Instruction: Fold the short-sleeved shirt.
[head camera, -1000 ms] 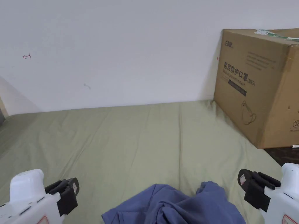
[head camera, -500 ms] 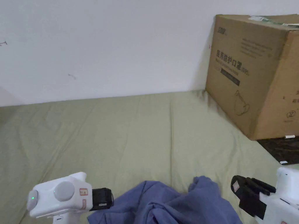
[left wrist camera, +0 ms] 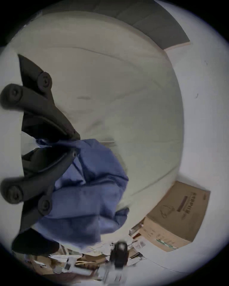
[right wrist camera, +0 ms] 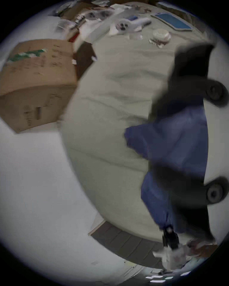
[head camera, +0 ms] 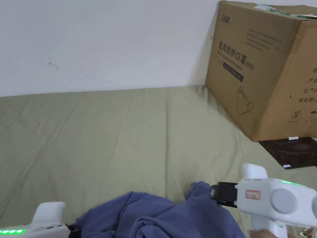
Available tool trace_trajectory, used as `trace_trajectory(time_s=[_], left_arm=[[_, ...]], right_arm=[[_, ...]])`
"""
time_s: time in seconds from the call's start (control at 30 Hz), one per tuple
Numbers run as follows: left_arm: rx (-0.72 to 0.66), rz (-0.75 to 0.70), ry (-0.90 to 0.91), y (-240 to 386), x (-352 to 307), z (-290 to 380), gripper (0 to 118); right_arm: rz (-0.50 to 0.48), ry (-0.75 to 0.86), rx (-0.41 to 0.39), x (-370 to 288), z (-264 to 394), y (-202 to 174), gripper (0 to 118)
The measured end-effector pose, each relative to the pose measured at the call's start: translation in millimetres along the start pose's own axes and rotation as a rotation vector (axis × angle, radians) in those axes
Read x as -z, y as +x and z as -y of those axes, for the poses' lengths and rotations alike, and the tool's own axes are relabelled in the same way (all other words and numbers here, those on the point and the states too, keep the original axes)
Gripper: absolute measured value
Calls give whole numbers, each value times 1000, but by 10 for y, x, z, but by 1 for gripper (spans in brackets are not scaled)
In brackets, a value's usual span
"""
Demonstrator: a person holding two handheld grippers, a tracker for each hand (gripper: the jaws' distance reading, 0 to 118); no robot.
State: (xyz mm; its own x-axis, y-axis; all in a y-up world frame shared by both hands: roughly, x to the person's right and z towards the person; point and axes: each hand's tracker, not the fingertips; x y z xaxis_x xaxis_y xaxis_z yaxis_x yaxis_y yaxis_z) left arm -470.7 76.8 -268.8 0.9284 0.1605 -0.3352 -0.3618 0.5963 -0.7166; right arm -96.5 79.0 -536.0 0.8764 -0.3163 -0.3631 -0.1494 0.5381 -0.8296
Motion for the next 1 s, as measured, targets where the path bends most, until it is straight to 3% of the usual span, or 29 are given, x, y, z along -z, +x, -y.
trace_trajectory(time_s=[0.03,0.1,0.17,0.2,0.23,0.27,0.37,0.47,0.6,0.73,1.0], left_arm=[[-1,-10,7,-31,-121,37,7],[-10,-14,36,-82,-298,106,7],[-5,-19,37,-103,-372,141,7],[-5,-23,43,-125,-411,154,7],[-9,-27,47,-158,-442,158,7],[-22,-32,58,-196,-451,151,7],[-79,-38,129,-339,-676,69,6],[-36,-77,216,-432,-1024,-197,6],[30,-83,357,-378,-1636,-580,6],[53,-67,479,-260,-2232,-873,6],[71,-30,636,-139,-3149,-1582,6]], right_arm=[[19,-70,40,223,-46,53,106],[65,-133,67,505,-62,118,104],[128,-238,18,743,-43,151,94],[114,-278,-30,783,-13,138,68],[69,-282,-78,757,28,113,21],[62,-212,-117,631,77,72,2],[-23,-34,-143,92,21,31,2],[-79,51,-143,-571,-183,-55,2],[-113,241,-280,-1572,-471,-303,2],[-155,387,-314,-2422,-627,-578,2],[-106,543,-397,-3299,-1267,-1070,2]])
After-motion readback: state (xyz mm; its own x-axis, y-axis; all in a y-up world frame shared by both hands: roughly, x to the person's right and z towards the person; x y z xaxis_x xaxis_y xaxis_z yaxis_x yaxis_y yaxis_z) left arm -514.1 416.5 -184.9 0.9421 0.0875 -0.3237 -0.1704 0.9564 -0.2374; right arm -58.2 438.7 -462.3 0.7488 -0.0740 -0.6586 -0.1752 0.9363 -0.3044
